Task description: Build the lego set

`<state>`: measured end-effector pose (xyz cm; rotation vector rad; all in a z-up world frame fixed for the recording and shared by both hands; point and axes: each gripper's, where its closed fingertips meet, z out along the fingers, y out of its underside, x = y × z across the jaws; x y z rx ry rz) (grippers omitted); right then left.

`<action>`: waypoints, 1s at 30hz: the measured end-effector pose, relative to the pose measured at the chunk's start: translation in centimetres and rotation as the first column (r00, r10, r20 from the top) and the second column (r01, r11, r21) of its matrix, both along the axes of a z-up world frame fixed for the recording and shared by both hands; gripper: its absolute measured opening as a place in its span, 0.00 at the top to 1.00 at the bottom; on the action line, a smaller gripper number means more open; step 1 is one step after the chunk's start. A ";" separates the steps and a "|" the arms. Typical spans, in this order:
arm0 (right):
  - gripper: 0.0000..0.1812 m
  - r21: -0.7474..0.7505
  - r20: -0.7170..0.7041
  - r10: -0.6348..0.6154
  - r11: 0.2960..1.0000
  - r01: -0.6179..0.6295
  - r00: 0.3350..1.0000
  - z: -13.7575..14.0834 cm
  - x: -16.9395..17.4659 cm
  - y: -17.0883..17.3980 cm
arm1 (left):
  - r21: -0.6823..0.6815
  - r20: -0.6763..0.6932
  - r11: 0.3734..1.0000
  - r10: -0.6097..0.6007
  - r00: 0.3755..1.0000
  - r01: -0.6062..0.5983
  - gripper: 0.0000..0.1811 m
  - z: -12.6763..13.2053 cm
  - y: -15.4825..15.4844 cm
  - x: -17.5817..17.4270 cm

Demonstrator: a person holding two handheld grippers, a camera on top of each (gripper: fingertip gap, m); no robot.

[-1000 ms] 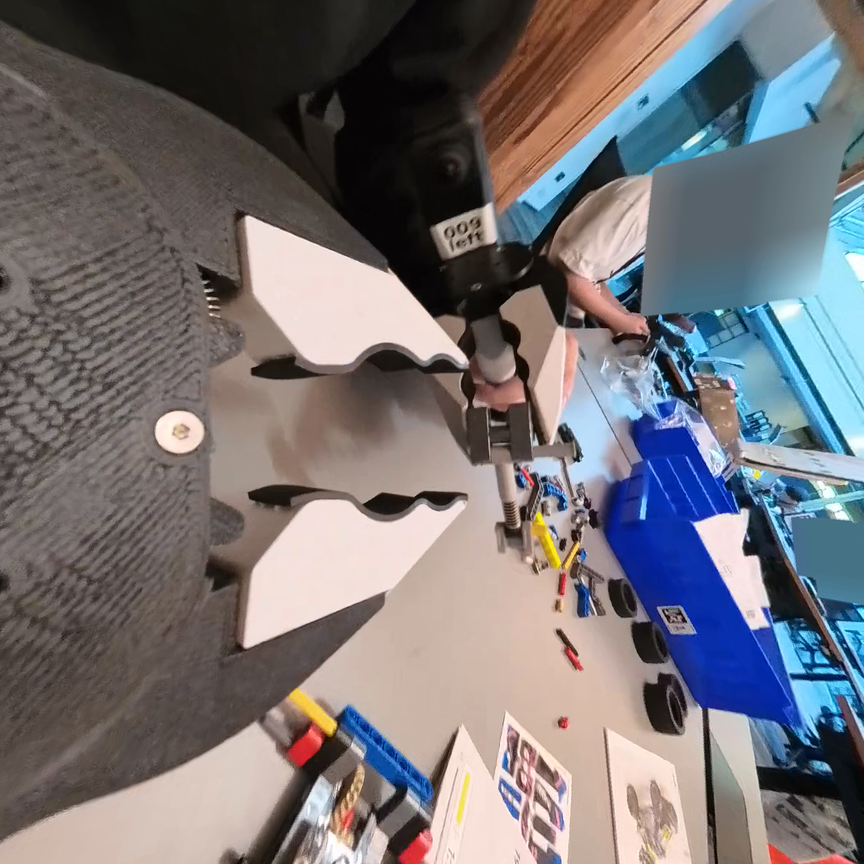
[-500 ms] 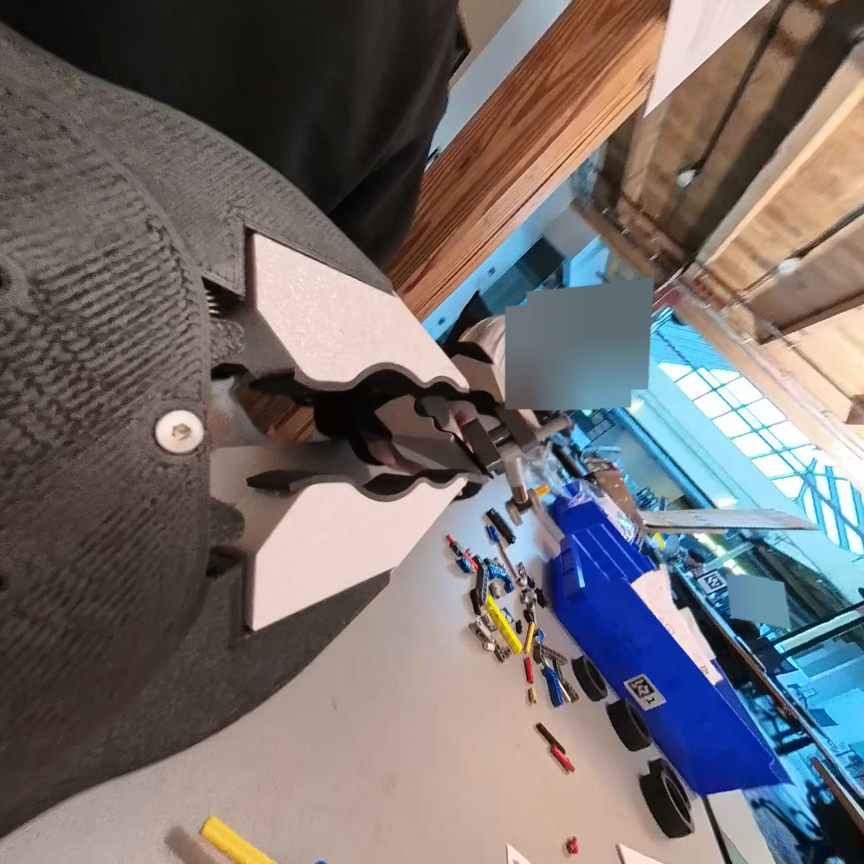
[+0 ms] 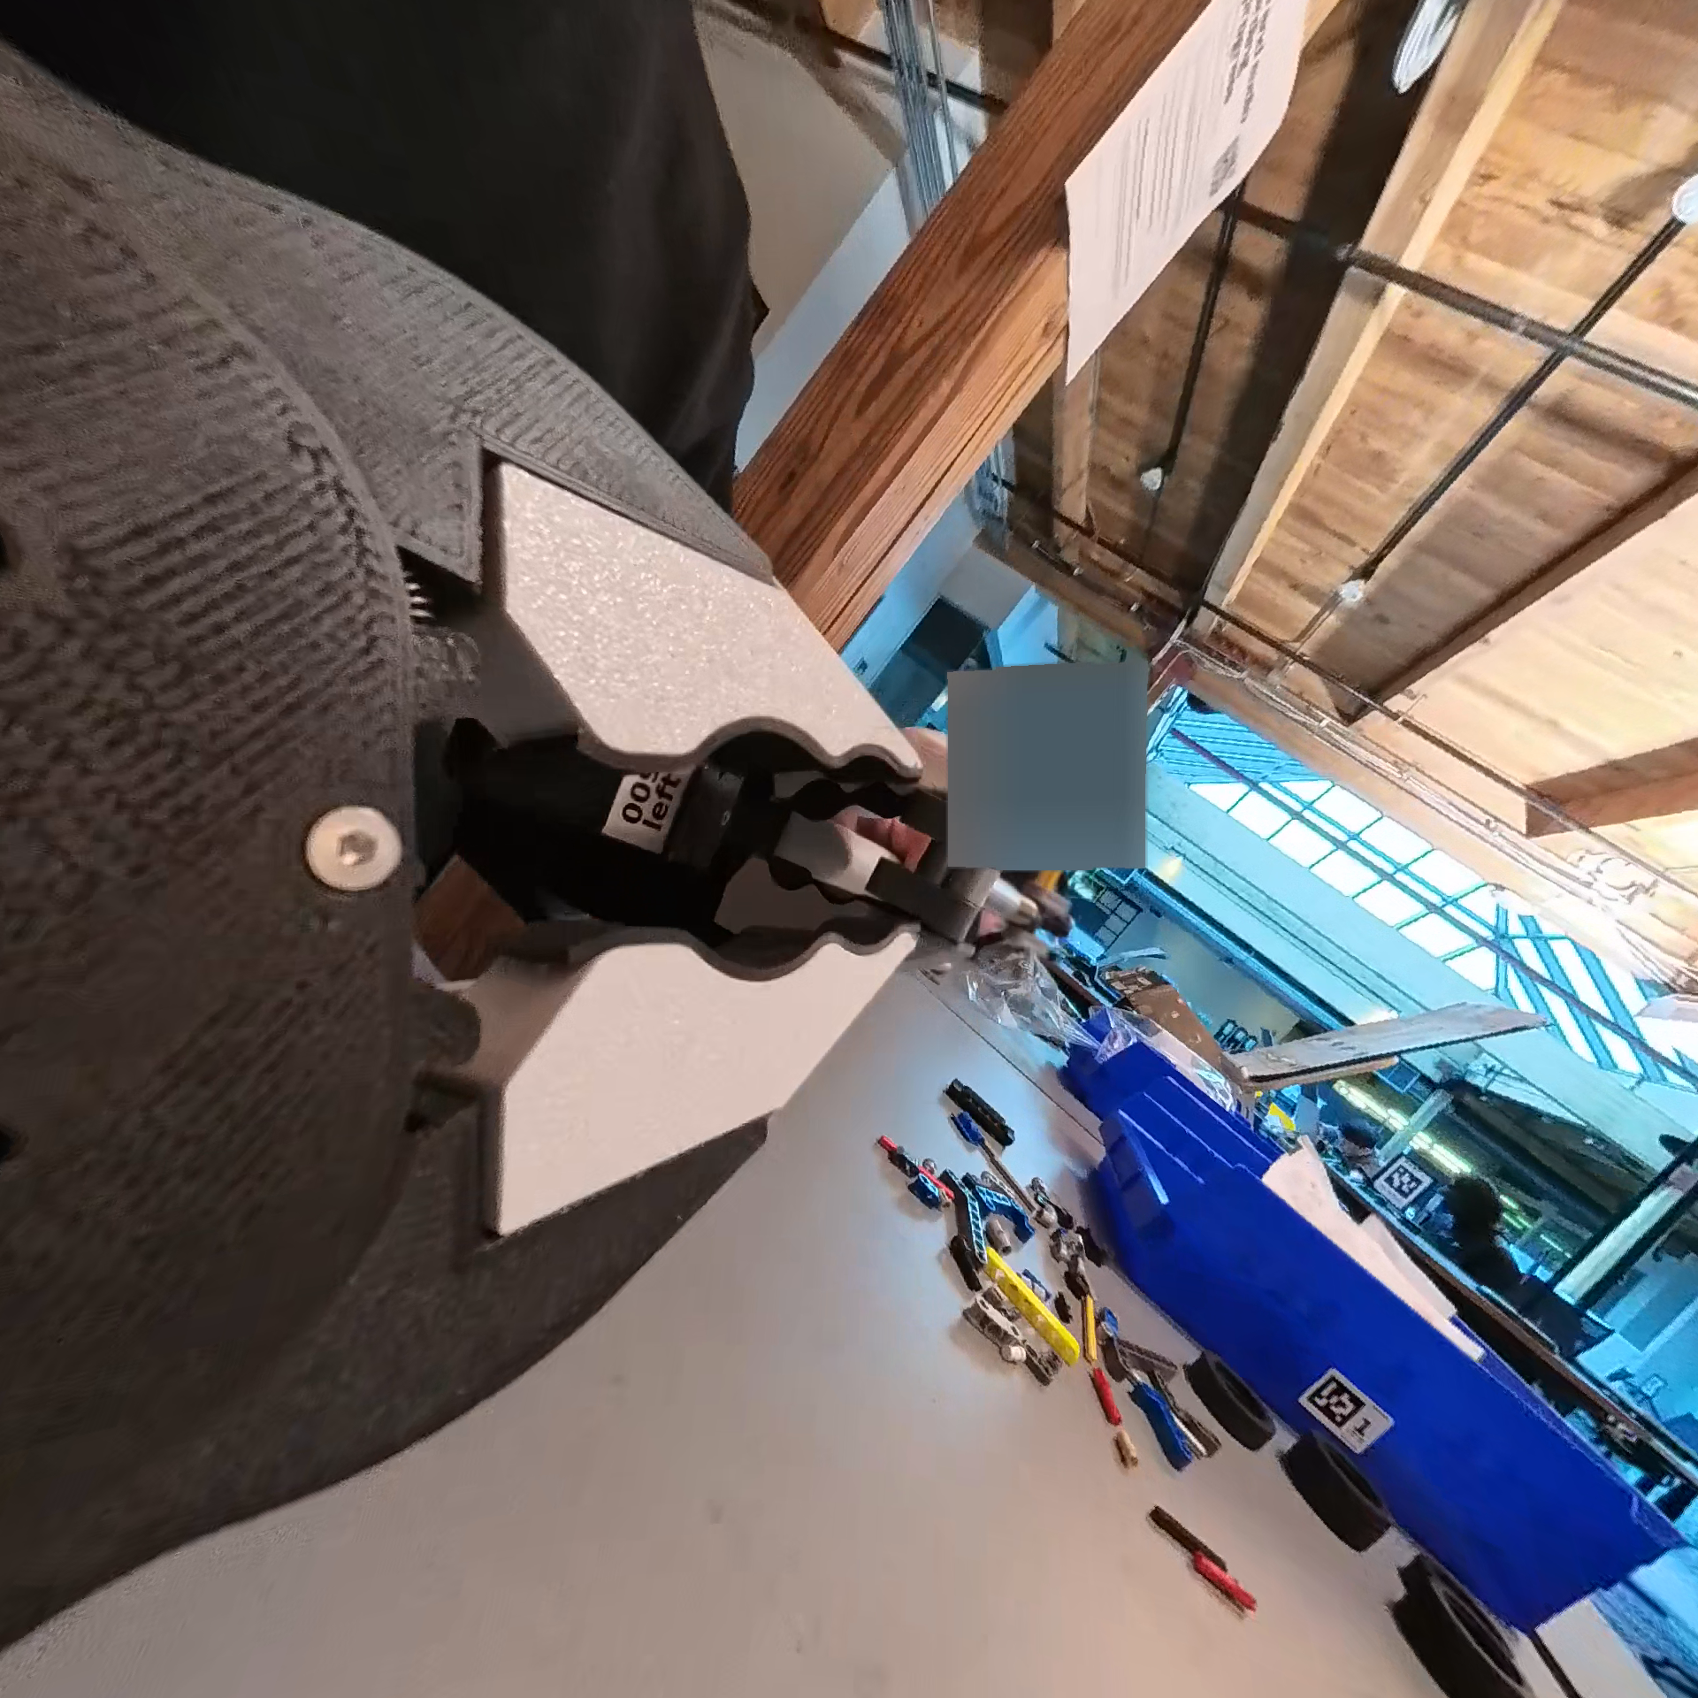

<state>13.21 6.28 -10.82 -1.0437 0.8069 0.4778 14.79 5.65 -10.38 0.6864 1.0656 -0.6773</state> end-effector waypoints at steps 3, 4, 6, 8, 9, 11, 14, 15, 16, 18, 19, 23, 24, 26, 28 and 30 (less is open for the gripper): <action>0.86 -0.006 -0.005 -0.006 1.000 0.006 1.000 -0.1 0.1 -0.2 | 0.026 0.049 1.000 0.016 0.999 -0.017 0.87 0.0 -0.1 -0.1; 0.86 -0.007 -0.003 -0.012 1.000 0.012 1.000 -0.1 0.2 -0.2 | 0.034 0.063 0.999 0.018 0.998 -0.020 0.88 0.0 -0.1 -0.1; 0.85 0.013 -0.017 -0.012 1.000 0.012 1.000 0.0 0.2 -0.4 | 0.051 0.091 0.998 0.017 0.996 -0.022 0.87 0.0 -0.3 -0.3; 0.84 0.047 -0.039 0.000 0.999 0.002 0.999 0.1 0.3 -0.6 | 0.072 0.113 0.997 0.015 0.993 -0.023 0.87 -0.1 -0.4 -0.5; 0.85 0.051 -0.044 0.002 0.999 0.000 0.999 0.0 0.3 -0.6 | 0.082 0.121 0.996 0.012 0.993 -0.022 0.87 -0.2 -0.5 -0.5; 0.84 0.070 -0.057 0.016 0.997 -0.012 0.998 0.0 0.3 -0.8 | 0.102 0.137 0.995 0.007 0.990 -0.022 0.87 -0.3 -0.5 -0.6; 0.84 0.079 -0.069 0.024 0.997 -0.018 0.997 -0.1 0.4 -1.1 | 0.128 0.153 0.992 -0.001 0.988 -0.019 0.87 -0.4 -0.5 -0.7; 0.85 0.071 -0.066 0.020 0.997 -0.015 0.998 -0.2 0.5 -1.2 | 0.137 0.160 0.990 -0.005 0.987 -0.018 0.87 -0.5 -0.5 -0.7; 0.86 0.056 -0.059 0.018 0.998 -0.015 0.998 -0.4 0.5 -1.1 | 0.142 0.162 0.990 -0.008 0.987 -0.015 0.87 -0.5 -0.5 -0.8; 0.87 0.036 -0.044 0.014 0.999 -0.012 0.999 -0.5 0.4 -0.8 | 0.146 0.162 0.989 -0.008 0.987 -0.016 0.87 -0.6 -0.3 -0.7; 0.87 0.027 -0.029 0.008 1.000 -0.007 1.000 -0.5 0.4 -0.7 | 0.146 0.161 0.989 -0.006 0.987 -0.018 0.87 -0.5 -0.3 -0.6; 0.87 -0.054 0.125 -0.082 0.995 0.089 0.989 -0.5 0.8 -0.9 | 0.141 0.073 0.990 -0.009 0.997 -0.001 0.87 -1.0 -0.1 -0.2; 0.87 -0.095 0.179 -0.116 0.986 0.134 0.977 -0.6 1.0 -1.0 | 0.134 0.015 0.991 -0.008 1.000 0.006 0.83 -1.3 0.0 0.1; 0.87 -0.162 0.304 -0.169 0.961 0.225 0.938 -0.5 1.2 -1.3 | 0.093 -0.111 0.995 -0.021 0.994 0.031 0.78 -1.8 0.3 0.4; 0.87 -0.256 0.445 -0.156 0.922 0.292 0.882 -0.9 1.1 -1.1 | 0.057 -0.230 0.997 -0.042 0.972 0.056 0.78 -2.3 0.6 0.4; 0.87 -0.333 0.584 -0.110 0.871 0.361 0.804 -1.5 0.7 -0.7 | 0.027 -0.353 0.997 -0.064 0.934 0.078 0.78 -2.6 0.8 0.4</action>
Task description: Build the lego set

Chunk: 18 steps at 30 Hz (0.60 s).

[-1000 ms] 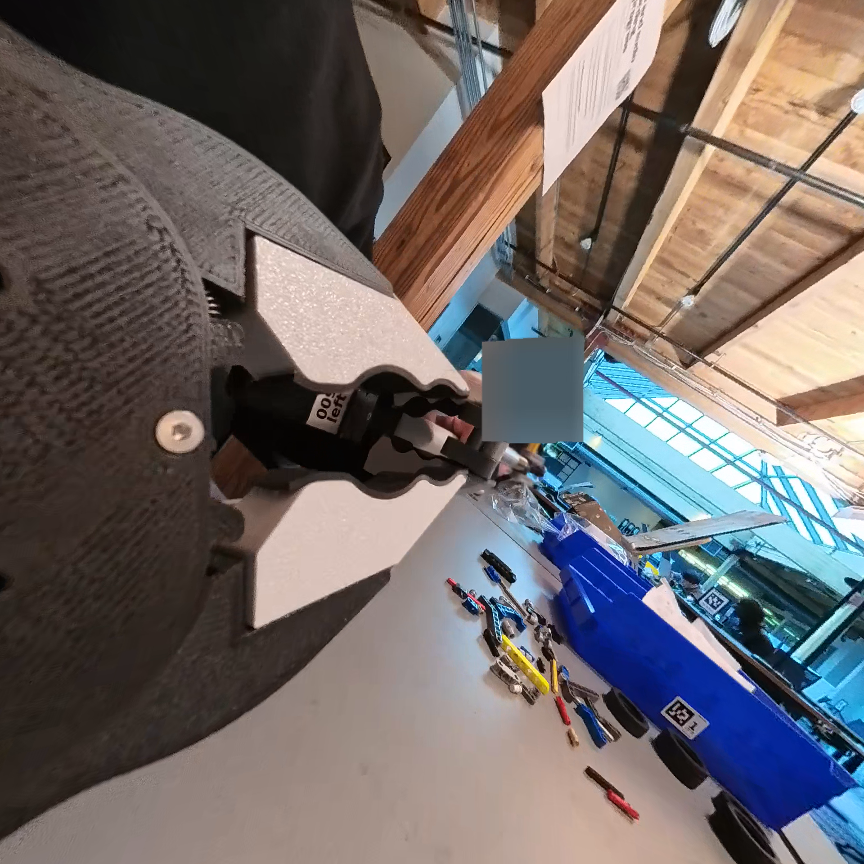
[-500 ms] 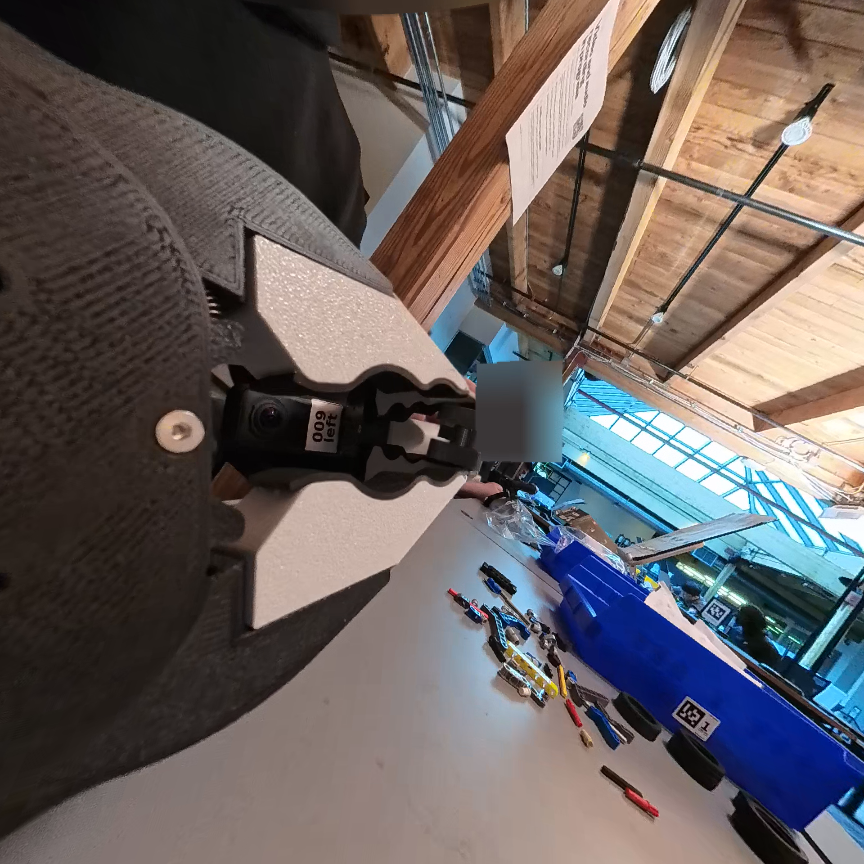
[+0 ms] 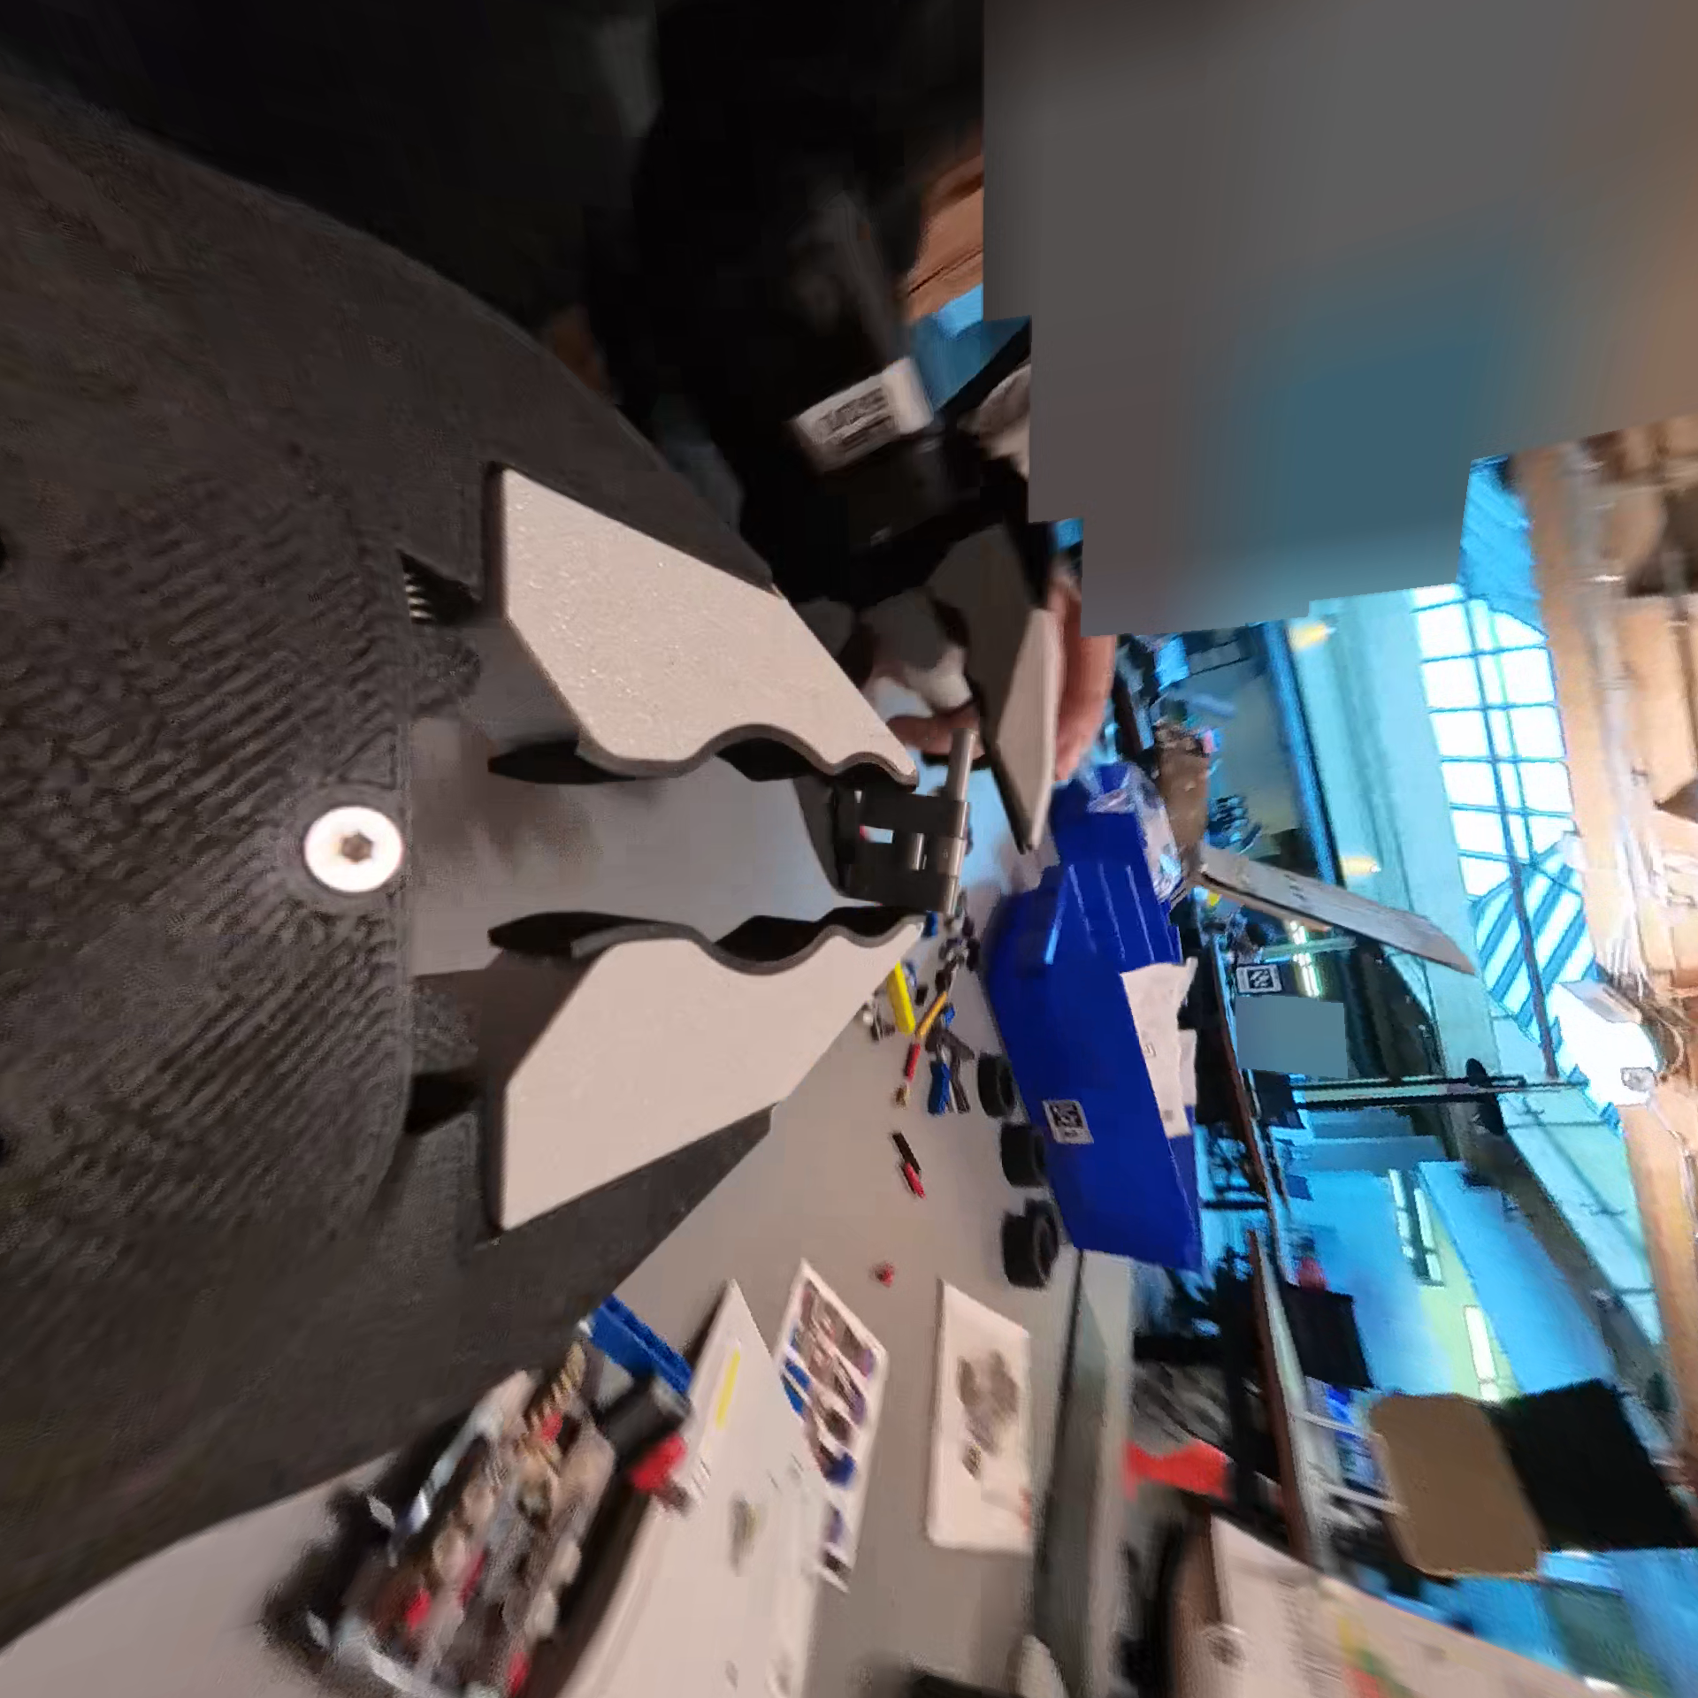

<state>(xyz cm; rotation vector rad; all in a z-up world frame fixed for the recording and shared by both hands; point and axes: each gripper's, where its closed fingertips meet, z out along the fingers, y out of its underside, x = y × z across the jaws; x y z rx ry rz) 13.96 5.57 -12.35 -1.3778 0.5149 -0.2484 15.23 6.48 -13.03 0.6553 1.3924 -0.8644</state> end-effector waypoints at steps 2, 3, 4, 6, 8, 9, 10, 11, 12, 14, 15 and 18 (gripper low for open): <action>0.87 -0.146 0.173 -0.035 0.987 0.061 0.984 -0.8 -0.1 0.1 | -0.008 -0.167 1.000 -0.024 0.986 0.023 0.77 -0.4 0.2 -0.1; 0.87 -0.215 0.256 -0.034 0.972 0.091 0.966 -1.2 -0.2 0.1 | -0.007 -0.264 0.999 -0.038 0.964 0.037 0.77 -0.7 0.4 -0.1; 0.87 -0.273 0.329 -0.015 0.956 0.111 0.944 -1.6 -0.5 0.2 | -0.004 -0.368 0.998 -0.053 0.928 0.056 0.76 -1.1 0.6 -0.3; 0.87 -0.373 0.454 0.016 0.911 0.174 0.891 -2.5 -0.7 0.3 | 0.004 -0.591 0.993 -0.092 0.801 0.117 0.73 -2.1 0.7 -1.4; 0.87 -0.439 0.547 0.079 0.875 0.205 0.834 -3.3 -1.3 0.7 | 0.010 -0.734 0.983 -0.116 0.670 0.181 0.71 -2.8 0.6 -2.8; 0.87 -0.468 0.576 0.098 0.853 0.230 0.812 -3.7 -1.4 0.8 | 0.026 -0.767 0.981 -0.103 0.633 0.191 0.69 -3.2 0.6 -3.1; 0.87 -0.488 0.599 0.119 0.838 0.244 0.792 -4.1 -1.5 0.9 | 0.058 -0.790 0.980 -0.071 0.609 0.189 0.69 -3.8 0.8 -3.1; 0.87 -0.501 0.612 0.133 0.828 0.251 0.780 -4.4 -1.6 1.1 | 0.094 -0.804 0.977 -0.040 0.593 0.193 0.66 -4.6 0.9 -3.2; 0.87 -0.506 0.628 0.141 0.822 0.263 0.765 -4.5 -1.7 1.2 | 0.118 -0.808 0.974 -0.021 0.589 0.196 0.66 -5.2 0.9 -3.2; 0.87 -0.521 0.647 0.187 0.816 0.249 0.739 -4.9 -2.3 1.7 | 0.138 -0.795 0.970 -0.013 0.606 0.202 0.67 -5.9 0.8 -3.3; 0.87 -0.538 0.642 0.206 0.808 0.242 0.739 -5.3 -2.4 1.8 | 0.151 -0.786 0.968 -0.007 0.619 0.202 0.67 -6.1 0.7 -3.4; 0.87 -0.567 0.656 0.243 0.783 0.254 0.714 -5.9 -2.6 1.9 | 0.171 -0.736 0.962 -0.019 0.677 0.213 0.70 -6.3 0.5 -3.4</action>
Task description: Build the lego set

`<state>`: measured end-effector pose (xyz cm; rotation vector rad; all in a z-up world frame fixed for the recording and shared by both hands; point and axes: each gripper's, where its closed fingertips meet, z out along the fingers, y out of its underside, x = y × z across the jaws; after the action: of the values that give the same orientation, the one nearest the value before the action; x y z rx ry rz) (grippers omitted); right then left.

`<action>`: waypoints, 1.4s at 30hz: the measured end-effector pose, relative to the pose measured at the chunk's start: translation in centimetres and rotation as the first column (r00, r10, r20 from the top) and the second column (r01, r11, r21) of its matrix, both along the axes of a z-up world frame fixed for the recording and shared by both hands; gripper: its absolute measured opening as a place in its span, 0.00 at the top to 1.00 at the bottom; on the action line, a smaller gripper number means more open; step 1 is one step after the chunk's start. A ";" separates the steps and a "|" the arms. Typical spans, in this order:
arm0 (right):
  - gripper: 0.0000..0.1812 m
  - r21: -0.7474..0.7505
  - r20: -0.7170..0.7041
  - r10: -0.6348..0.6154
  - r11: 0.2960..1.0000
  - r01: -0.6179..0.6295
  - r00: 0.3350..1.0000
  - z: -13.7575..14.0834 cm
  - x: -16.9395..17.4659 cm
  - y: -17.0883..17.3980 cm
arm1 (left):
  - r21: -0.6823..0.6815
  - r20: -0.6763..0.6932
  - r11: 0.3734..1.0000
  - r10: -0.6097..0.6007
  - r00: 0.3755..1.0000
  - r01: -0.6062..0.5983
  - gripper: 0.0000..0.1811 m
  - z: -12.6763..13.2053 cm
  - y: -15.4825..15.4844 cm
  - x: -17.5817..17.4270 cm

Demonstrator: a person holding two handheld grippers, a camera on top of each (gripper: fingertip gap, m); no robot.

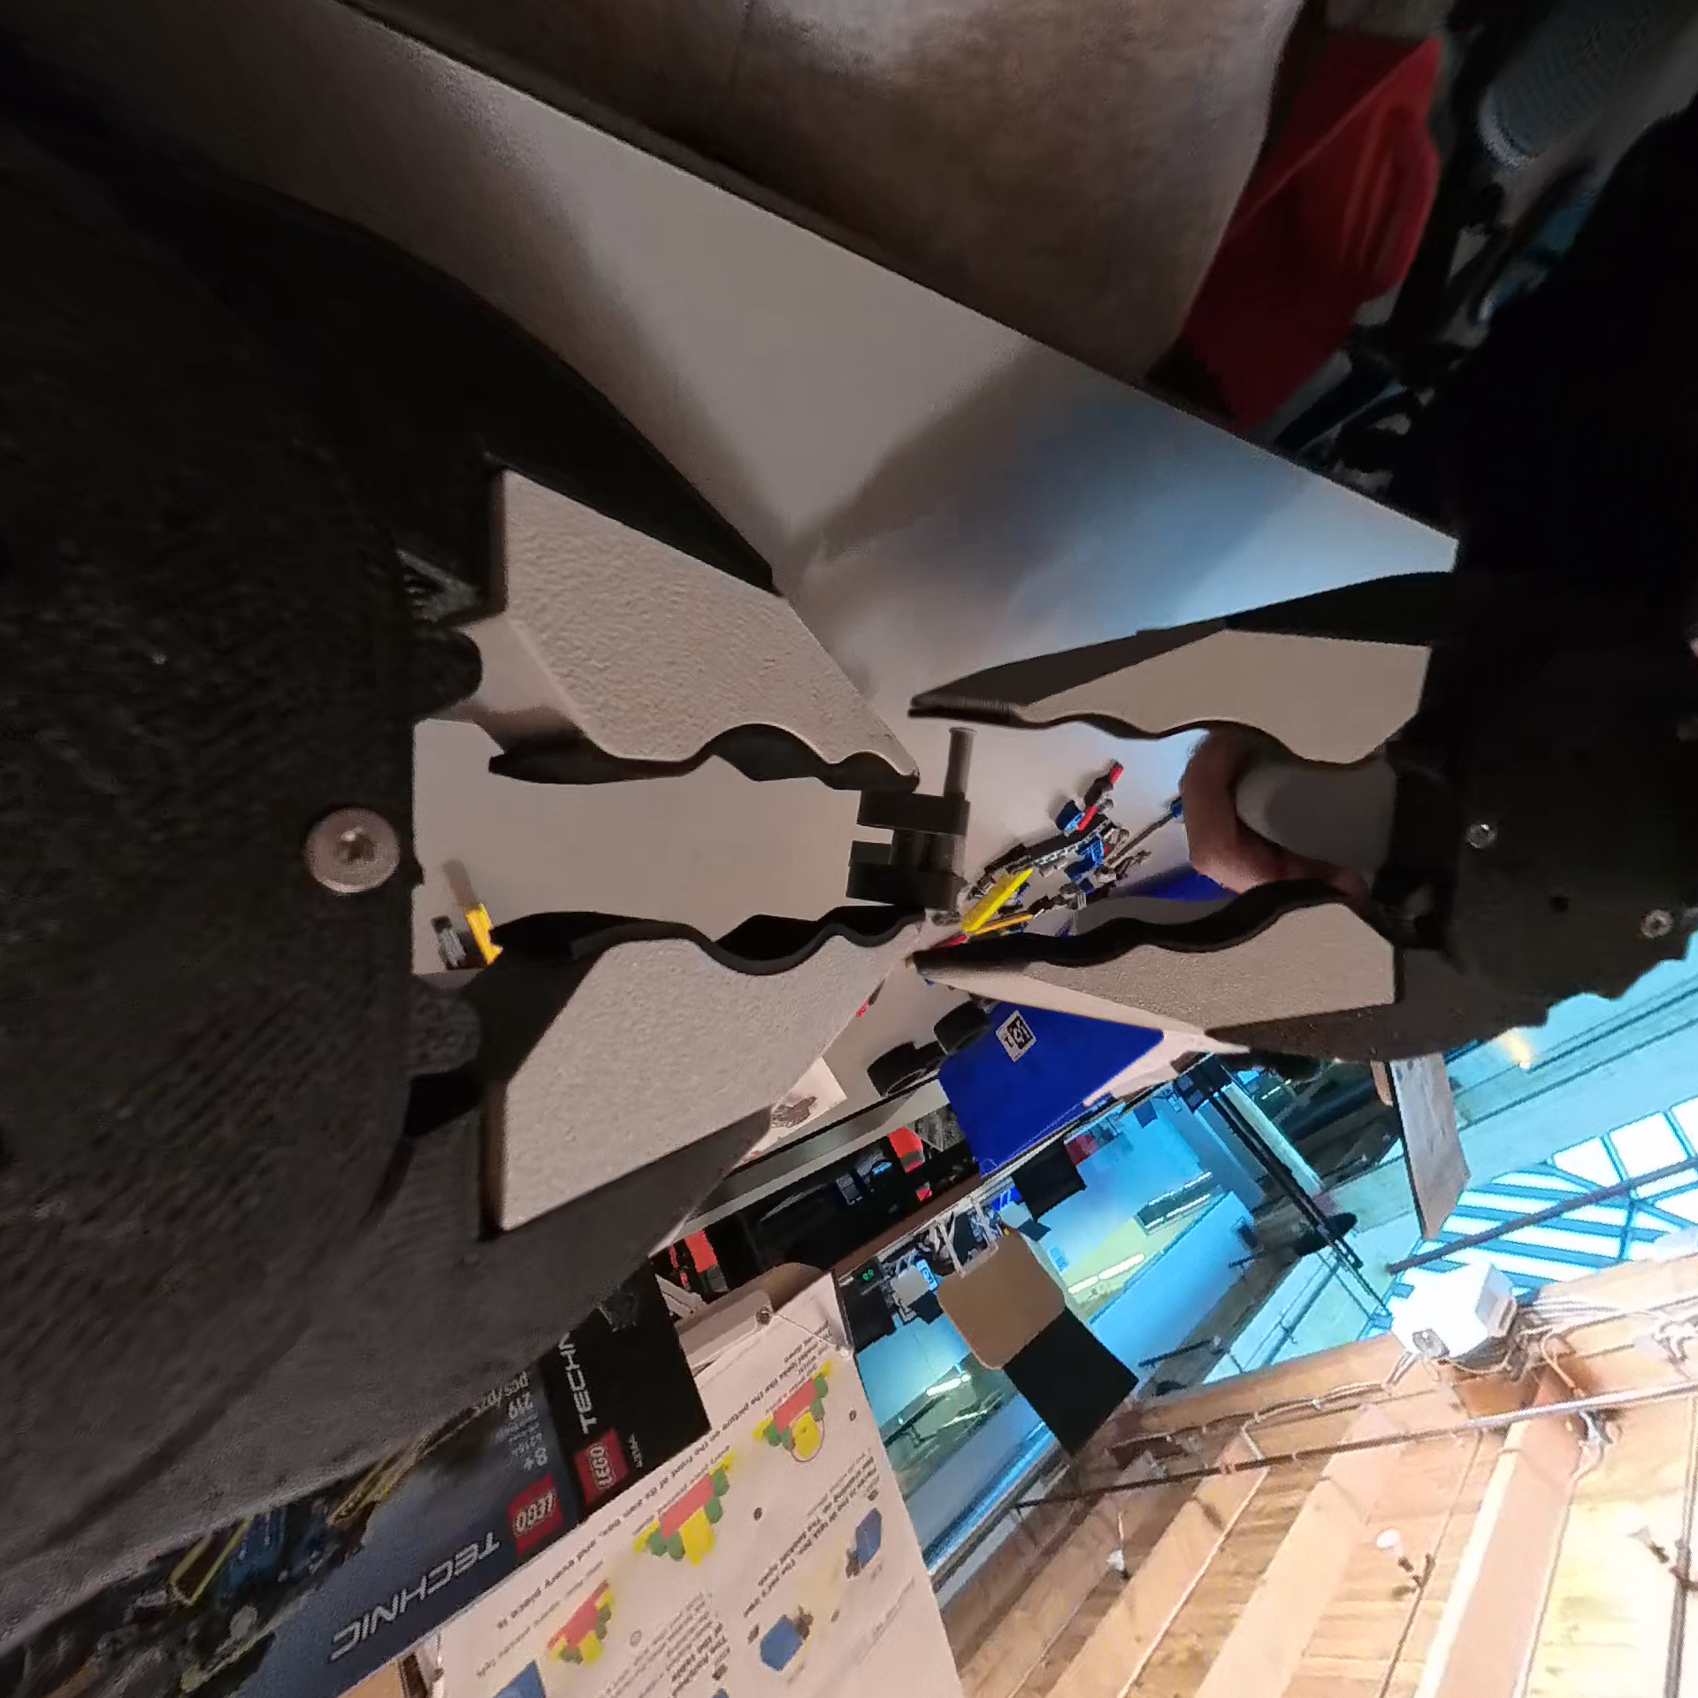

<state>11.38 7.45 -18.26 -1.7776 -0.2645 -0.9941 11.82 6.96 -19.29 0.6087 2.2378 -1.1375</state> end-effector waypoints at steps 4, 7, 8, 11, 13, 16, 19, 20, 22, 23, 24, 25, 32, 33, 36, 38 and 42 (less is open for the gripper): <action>0.87 -0.065 0.073 -0.004 0.998 0.009 0.997 -0.7 -0.1 0.1 | 0.007 0.054 1.000 -0.029 0.998 0.029 0.73 -0.4 -0.1 -0.2; 0.87 -0.102 0.122 -0.004 0.995 0.017 0.993 -1.0 -0.1 0.2 | 0.018 0.118 0.999 -0.051 0.992 0.049 0.75 -0.9 0.0 -0.4; 0.87 -0.120 0.143 -0.005 0.992 0.022 0.990 -1.1 -0.2 0.2 | 0.019 0.133 0.999 -0.053 0.990 0.051 0.77 -1.0 0.0 -0.4; 0.87 -0.174 0.240 -0.026 0.982 0.069 0.970 -1.2 -0.1 0.2 | -0.017 0.132 1.000 -0.020 0.991 0.022 0.75 -0.8 0.4 0.0; 0.87 -0.197 0.314 -0.054 0.973 0.121 0.948 -1.0 0.1 0.0 | -0.064 0.103 0.998 0.007 0.995 -0.001 0.74 -0.6 0.7 0.0; 0.87 -0.220 0.427 -0.072 0.959 0.181 0.901 -0.6 0.2 -0.1 | -0.076 0.135 0.996 0.054 0.989 -0.044 0.74 -0.9 1.2 0.5; 0.87 -0.250 0.502 -0.079 0.940 0.232 0.862 -0.6 0.4 -0.2 | -0.091 0.158 0.994 0.080 0.984 -0.066 0.74 -1.1 1.2 0.6; 0.87 -0.266 0.506 -0.072 0.935 0.235 0.860 -0.9 0.4 -0.1 | -0.103 0.175 0.992 0.088 0.981 -0.070 0.75 -1.0 1.2 0.7; 0.87 -0.286 0.525 -0.066 0.925 0.248 0.849 -1.1 0.5 -0.1 | -0.117 0.228 0.991 0.094 0.969 -0.068 0.75 -0.9 1.2 0.8; 0.87 -0.297 0.528 -0.060 0.921 0.251 0.847 -1.3 0.5 0.0 | -0.121 0.256 0.991 0.091 0.962 -0.062 0.75 -0.8 1.1 0.8; 0.87 -0.310 0.528 -0.054 0.917 0.251 0.848 -1.5 0.6 0.0 | -0.128 0.283 0.991 0.085 0.955 -0.051 0.75 -0.7 1.0 0.7; 0.87 -0.317 0.536 -0.055 0.912 0.261 0.843 -1.6 0.7 0.0 | -0.136 0.303 0.990 0.075 0.950 -0.035 0.75 -0.6 0.8 0.6; 0.87 -0.283 0.440 -0.095 0.929 0.238 0.893 -1.7 1.1 -0.2 | -0.129 0.293 0.991 0.014 0.956 0.025 0.74 -1.3 -0.1 0.2; 0.87 -0.268 0.395 -0.104 0.937 0.223 0.913 -1.7 1.3 -0.2 | -0.128 0.282 0.991 0.009 0.959 0.028 0.73 -1.3 -0.3 0.2; 0.87 -0.229 0.273 -0.104 0.958 0.170 0.956 -1.9 1.4 -0.3 | -0.109 0.234 0.994 0.002 0.972 0.024 0.73 -1.4 -0.5 0.6; 0.87 -0.221 0.204 -0.090 0.966 0.136 0.975 -2.3 1.4 -0.1 | -0.086 0.214 0.996 -0.002 0.977 0.021 0.73 -1.6 -0.6 1.1; 0.87 -0.201 0.074 -0.101 0.973 0.114 0.992 -2.9 1.9 -0.3 | -0.040 0.167 0.998 -0.042 0.985 0.050 0.75 -2.2 -0.8 1.2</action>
<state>13.24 7.11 -21.15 -1.9668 -0.3230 -1.1349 13.00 6.18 -21.51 0.7137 2.0626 -1.1130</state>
